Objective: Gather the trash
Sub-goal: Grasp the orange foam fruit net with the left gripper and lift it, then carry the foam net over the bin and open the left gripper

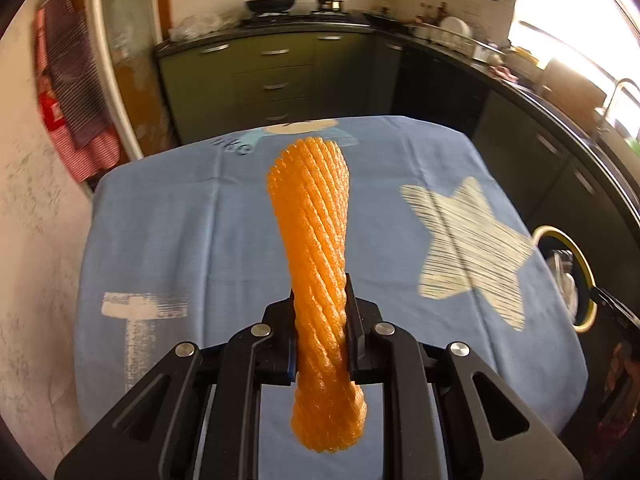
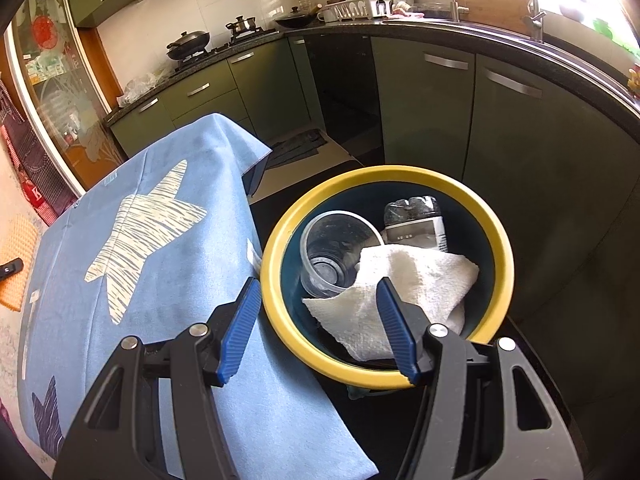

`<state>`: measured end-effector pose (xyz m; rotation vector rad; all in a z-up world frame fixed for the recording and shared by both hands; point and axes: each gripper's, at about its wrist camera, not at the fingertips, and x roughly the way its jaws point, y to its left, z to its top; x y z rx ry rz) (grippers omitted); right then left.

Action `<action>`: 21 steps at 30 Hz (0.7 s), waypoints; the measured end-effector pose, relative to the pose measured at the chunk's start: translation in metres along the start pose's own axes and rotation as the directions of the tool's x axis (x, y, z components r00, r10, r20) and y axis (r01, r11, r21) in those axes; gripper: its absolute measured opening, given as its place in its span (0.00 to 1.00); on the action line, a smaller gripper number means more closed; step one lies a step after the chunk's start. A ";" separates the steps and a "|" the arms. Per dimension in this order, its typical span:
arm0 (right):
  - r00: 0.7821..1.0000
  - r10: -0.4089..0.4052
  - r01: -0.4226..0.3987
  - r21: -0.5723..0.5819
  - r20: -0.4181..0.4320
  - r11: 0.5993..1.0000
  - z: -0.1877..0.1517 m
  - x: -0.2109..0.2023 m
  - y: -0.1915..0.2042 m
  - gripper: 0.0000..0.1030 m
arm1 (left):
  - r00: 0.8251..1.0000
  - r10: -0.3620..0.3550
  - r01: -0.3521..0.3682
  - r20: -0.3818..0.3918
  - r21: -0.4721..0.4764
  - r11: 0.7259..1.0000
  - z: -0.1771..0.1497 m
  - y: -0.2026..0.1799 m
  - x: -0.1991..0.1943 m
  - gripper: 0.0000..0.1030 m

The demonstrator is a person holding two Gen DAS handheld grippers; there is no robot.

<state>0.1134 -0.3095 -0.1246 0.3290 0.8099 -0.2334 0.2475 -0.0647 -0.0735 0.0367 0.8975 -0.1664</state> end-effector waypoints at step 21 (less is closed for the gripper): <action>0.991 -0.109 0.093 0.188 0.072 0.978 -0.019 -0.049 -0.102 0.56 | 0.880 -0.399 0.475 -0.257 0.495 0.728 0.016 -0.370 0.056 0.23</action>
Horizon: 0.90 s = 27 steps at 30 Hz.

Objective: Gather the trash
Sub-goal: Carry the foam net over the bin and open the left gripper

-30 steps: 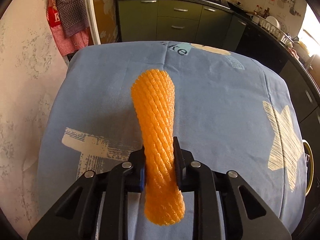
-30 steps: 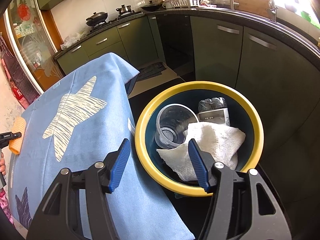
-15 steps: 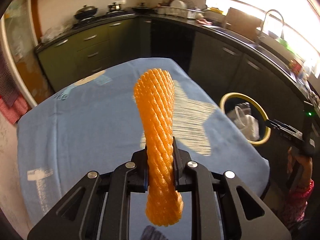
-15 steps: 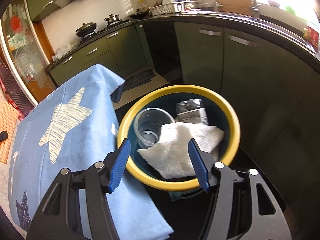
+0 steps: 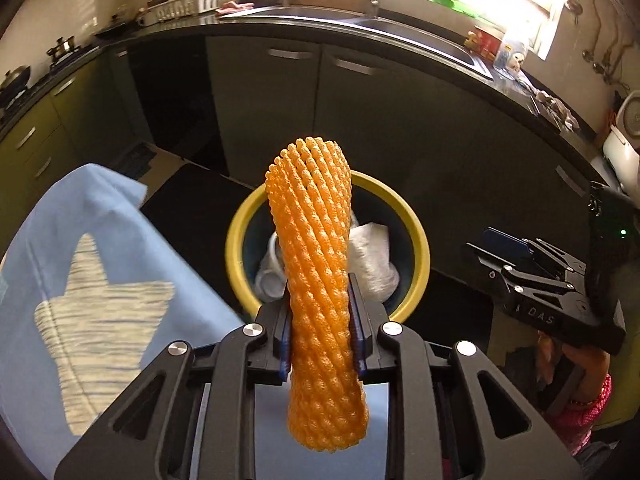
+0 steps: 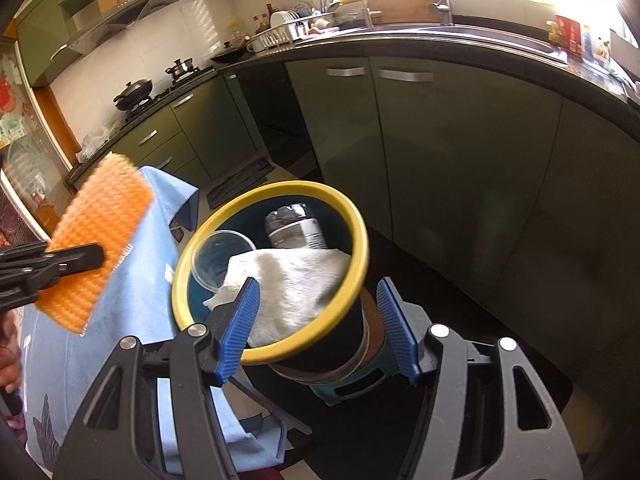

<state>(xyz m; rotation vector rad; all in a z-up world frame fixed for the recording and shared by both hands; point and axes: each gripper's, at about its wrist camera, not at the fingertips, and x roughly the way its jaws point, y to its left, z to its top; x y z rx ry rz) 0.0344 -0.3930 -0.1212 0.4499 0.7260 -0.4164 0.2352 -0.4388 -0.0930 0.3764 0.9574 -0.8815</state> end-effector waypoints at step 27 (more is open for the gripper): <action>1.000 0.009 -0.010 -0.041 -0.017 0.999 -0.010 -0.011 0.017 0.61 | 0.980 0.162 -0.154 0.115 -0.074 0.985 -0.019 0.017 -0.011 0.93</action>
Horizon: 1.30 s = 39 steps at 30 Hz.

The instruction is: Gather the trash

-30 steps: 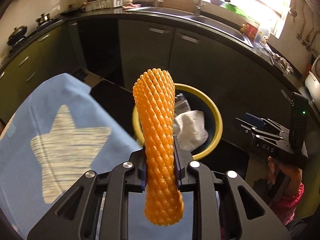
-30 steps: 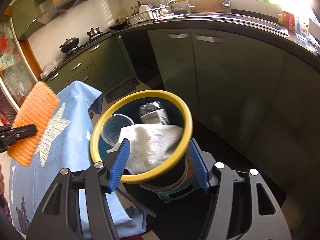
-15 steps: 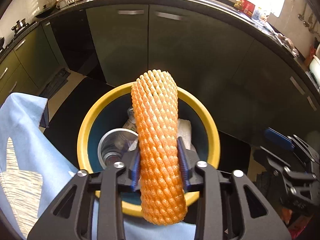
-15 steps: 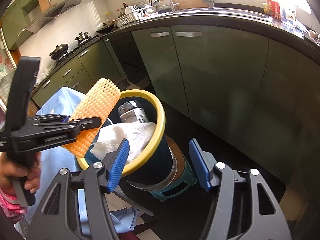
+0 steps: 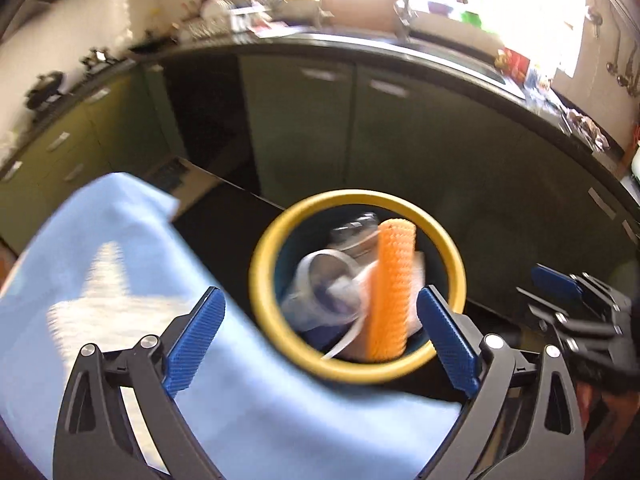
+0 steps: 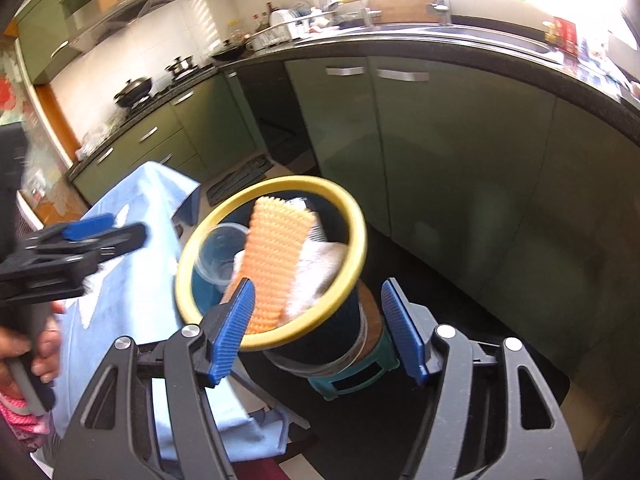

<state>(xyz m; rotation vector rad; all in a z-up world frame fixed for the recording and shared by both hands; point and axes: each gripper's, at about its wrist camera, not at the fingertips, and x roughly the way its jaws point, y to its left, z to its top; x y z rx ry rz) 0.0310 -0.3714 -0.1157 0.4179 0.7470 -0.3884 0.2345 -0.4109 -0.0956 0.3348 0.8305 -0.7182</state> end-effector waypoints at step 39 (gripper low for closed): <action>0.977 0.139 -0.060 -0.421 0.161 0.905 -0.064 -0.122 0.175 0.92 | 0.835 0.510 -0.357 0.208 -0.501 0.789 -0.283 0.150 -0.334 0.95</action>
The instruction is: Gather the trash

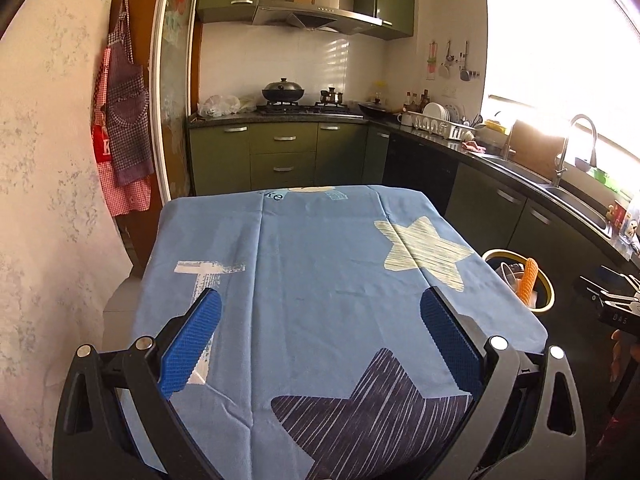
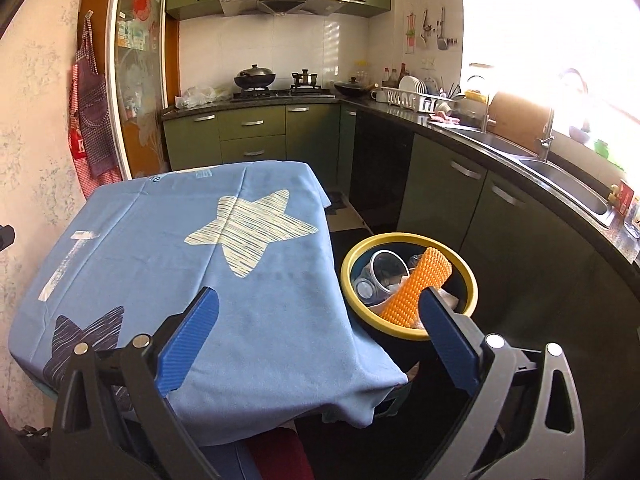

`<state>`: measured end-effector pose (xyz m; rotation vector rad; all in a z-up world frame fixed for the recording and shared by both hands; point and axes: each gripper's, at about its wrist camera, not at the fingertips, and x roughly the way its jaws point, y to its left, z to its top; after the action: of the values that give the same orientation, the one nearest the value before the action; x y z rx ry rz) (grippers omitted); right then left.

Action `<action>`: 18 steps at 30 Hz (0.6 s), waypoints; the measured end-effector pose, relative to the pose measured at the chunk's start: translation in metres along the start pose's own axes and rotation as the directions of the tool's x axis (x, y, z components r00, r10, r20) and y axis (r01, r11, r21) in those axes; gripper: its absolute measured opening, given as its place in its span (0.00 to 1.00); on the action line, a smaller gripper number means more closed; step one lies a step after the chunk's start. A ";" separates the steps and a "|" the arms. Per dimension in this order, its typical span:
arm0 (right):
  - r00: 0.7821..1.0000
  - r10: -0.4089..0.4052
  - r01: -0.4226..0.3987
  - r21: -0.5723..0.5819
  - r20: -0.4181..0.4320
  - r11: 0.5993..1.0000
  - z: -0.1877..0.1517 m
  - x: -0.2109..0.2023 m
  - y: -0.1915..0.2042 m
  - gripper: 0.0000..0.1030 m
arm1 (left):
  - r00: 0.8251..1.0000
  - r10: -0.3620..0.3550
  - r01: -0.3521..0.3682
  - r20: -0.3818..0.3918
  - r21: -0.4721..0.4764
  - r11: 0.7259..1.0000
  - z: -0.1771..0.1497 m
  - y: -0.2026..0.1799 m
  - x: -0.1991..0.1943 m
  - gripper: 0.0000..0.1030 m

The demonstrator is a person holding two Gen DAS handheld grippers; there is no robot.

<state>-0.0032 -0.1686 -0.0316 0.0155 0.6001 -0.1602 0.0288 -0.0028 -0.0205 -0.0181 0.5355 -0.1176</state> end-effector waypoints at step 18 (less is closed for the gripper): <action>1.000 0.016 -0.016 0.010 0.013 1.000 0.002 -0.001 -0.001 0.93 | 1.000 0.016 -0.016 0.027 0.026 1.000 0.008 -0.007 -0.015 0.95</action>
<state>-0.0030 -0.1699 -0.0293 0.0288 0.5859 -0.1473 0.0196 -0.0077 -0.0056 0.0104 0.5075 -0.1087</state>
